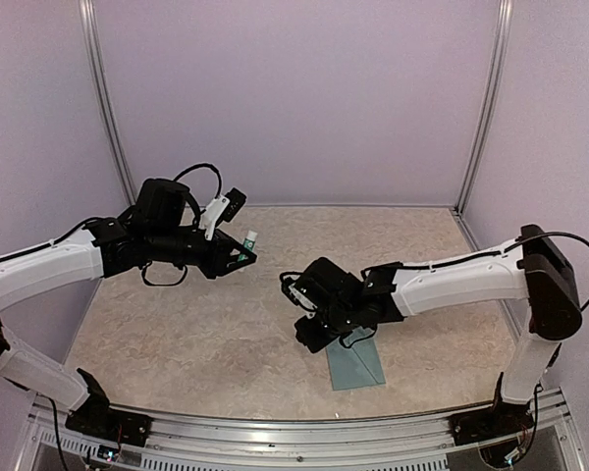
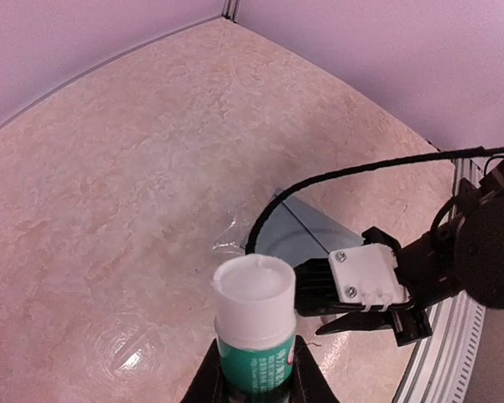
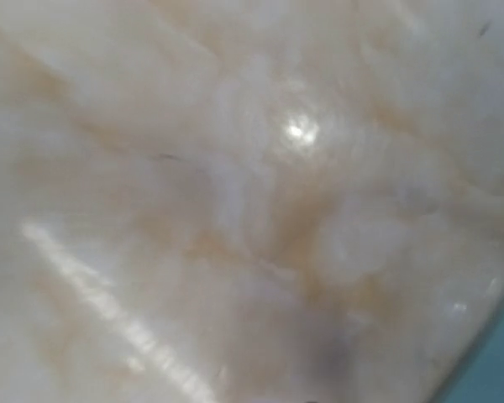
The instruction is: Place the letter into the envelope and seal it
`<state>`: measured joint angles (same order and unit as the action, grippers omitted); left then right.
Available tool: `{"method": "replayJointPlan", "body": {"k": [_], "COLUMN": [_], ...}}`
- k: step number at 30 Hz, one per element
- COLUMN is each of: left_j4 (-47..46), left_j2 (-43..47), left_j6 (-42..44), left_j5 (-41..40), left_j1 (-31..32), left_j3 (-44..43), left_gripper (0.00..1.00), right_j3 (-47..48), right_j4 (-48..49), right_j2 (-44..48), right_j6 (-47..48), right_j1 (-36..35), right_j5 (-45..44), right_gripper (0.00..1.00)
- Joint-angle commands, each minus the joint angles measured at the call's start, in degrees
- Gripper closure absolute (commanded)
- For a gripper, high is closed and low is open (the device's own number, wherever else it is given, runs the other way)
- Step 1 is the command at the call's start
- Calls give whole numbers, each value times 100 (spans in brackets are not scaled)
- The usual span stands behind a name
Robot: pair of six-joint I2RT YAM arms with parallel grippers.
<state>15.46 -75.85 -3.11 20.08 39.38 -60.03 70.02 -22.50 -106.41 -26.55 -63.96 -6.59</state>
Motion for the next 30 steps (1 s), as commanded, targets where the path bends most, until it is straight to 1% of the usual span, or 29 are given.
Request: {"method": "replayJointPlan", "body": {"k": [1, 4, 7, 9, 13, 19, 30], "left_j4": [-133, -153, -164, -205, -181, -197, -193], "left_j2": [133, 208, 213, 195, 85, -55, -173], "left_j6": [248, 301, 303, 303, 303, 303, 303], "left_j5": [35, -143, -265, -338, -365, -294, -246], "left_j1": [409, 722, 1054, 1293, 1547, 1771, 1880], "left_j3": [151, 193, 206, 217, 190, 150, 132], "left_gripper": [92, 92, 92, 92, 92, 92, 92], "right_j3": [-541, -1010, -1407, -1603, -1845, -1916, -1850], "right_j4": [718, 1262, 1879, 2224, 3009, 3407, 3469], "right_j2": [1312, 2119, 2737, 3022, 3300, 3323, 3188], "right_j6": [11, -41, -178, -280, -513, -656, -685], "right_j1": [321, 670, 1038, 1179, 1281, 1276, 1282], "right_j5": [843, 1676, 2486, 3062, 3693, 4017, 4147], "right_gripper": [87, 86, 85, 85, 83, 83, 82]}}
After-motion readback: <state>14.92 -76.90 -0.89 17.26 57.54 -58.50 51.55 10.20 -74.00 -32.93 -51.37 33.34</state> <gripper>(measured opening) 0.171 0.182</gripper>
